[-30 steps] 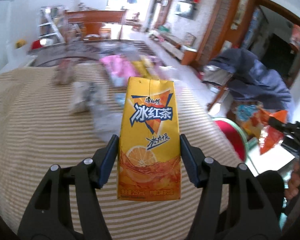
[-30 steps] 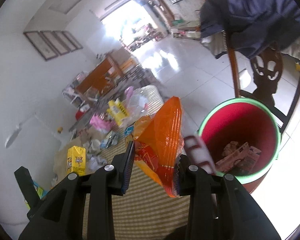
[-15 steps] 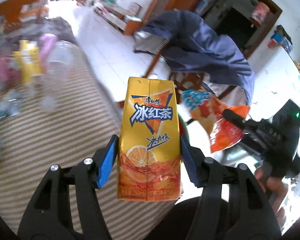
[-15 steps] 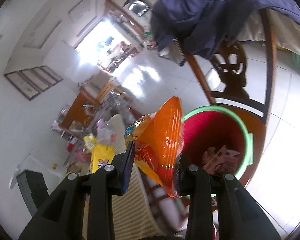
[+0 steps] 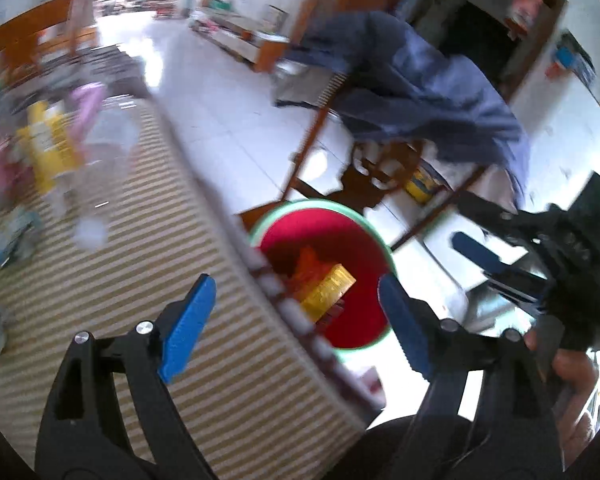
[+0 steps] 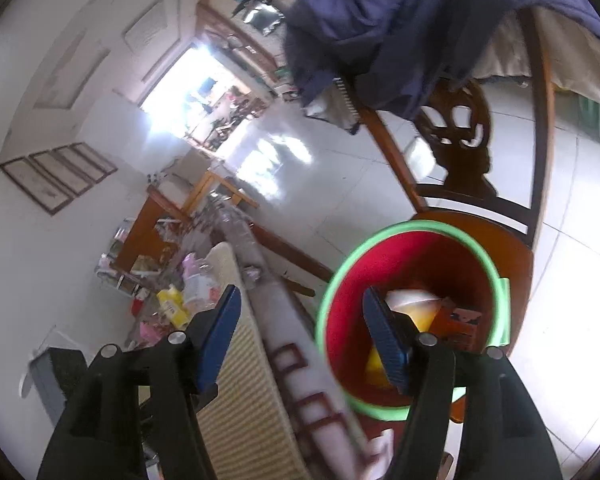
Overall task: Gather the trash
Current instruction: 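Open both tools over the red bucket to drop the tea carton and orange bag, then grasp the crumpled grey paper wad with the left tool while the right grasps the clear water bottle, then lift the paper wad with the left tool while the right lifts the water bottle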
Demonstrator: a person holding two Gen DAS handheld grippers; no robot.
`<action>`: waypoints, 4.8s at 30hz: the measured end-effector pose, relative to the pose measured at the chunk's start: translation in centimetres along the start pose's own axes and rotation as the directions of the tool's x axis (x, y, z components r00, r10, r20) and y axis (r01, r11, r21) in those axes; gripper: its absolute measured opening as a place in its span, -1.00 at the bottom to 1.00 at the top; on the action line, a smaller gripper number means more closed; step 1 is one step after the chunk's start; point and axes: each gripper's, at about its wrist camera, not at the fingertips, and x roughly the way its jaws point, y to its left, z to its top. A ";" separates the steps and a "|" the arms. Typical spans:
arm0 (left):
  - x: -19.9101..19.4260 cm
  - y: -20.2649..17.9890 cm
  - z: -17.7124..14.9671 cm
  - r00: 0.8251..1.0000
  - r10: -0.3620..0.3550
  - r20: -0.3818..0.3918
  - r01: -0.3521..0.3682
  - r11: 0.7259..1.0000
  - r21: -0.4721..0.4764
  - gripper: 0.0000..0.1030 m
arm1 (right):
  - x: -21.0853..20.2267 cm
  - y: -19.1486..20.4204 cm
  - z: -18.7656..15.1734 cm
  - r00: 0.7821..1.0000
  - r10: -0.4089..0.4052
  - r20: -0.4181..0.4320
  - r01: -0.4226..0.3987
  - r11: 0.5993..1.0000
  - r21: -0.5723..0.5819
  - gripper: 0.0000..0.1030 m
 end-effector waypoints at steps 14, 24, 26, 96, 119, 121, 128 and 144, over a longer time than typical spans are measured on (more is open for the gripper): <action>-10.8 18.9 -5.2 0.919 0.392 0.044 -0.345 0.854 -0.389 0.56 | 3.5 11.7 -5.8 0.999 0.012 -0.050 -0.028 0.941 -0.337 0.45; -6.5 22.3 -3.8 0.939 0.341 -0.052 -0.332 0.852 -0.406 0.08 | 4.5 11.8 -6.7 0.994 -0.026 -0.107 -0.018 0.921 -0.390 0.45; -6.8 22.4 -4.2 0.942 0.334 -0.041 -0.320 0.854 -0.410 -0.01 | 4.8 11.8 -6.6 0.993 -0.034 -0.116 -0.014 0.920 -0.391 0.45; -11.6 21.7 -10.8 0.980 0.201 0.006 -0.178 0.882 -0.435 0.33 | 20.6 18.5 -15.0 0.836 -0.297 -0.461 -0.005 0.837 -0.548 0.15; -9.2 21.3 -11.0 0.974 0.221 -0.052 -0.224 0.897 -0.380 0.13 | 18.7 16.1 -15.6 0.817 -0.239 -0.525 -0.038 0.886 -0.462 0.13; -9.4 21.5 -11.0 0.976 0.216 -0.039 -0.214 0.894 -0.393 0.10 | 18.2 16.4 -15.7 0.820 -0.232 -0.523 -0.050 0.882 -0.469 0.11; -10.2 22.2 -11.3 0.966 0.257 -0.016 -0.240 0.879 -0.413 0.08 | 14.7 16.9 -13.9 0.866 -0.105 -0.490 -0.109 0.915 -0.389 0.11; -12.7 14.5 -6.6 0.944 0.316 0.097 -0.285 0.927 -0.246 0.07 | 5.8 10.5 -6.0 0.959 -0.010 -0.283 -0.061 0.969 -0.239 0.11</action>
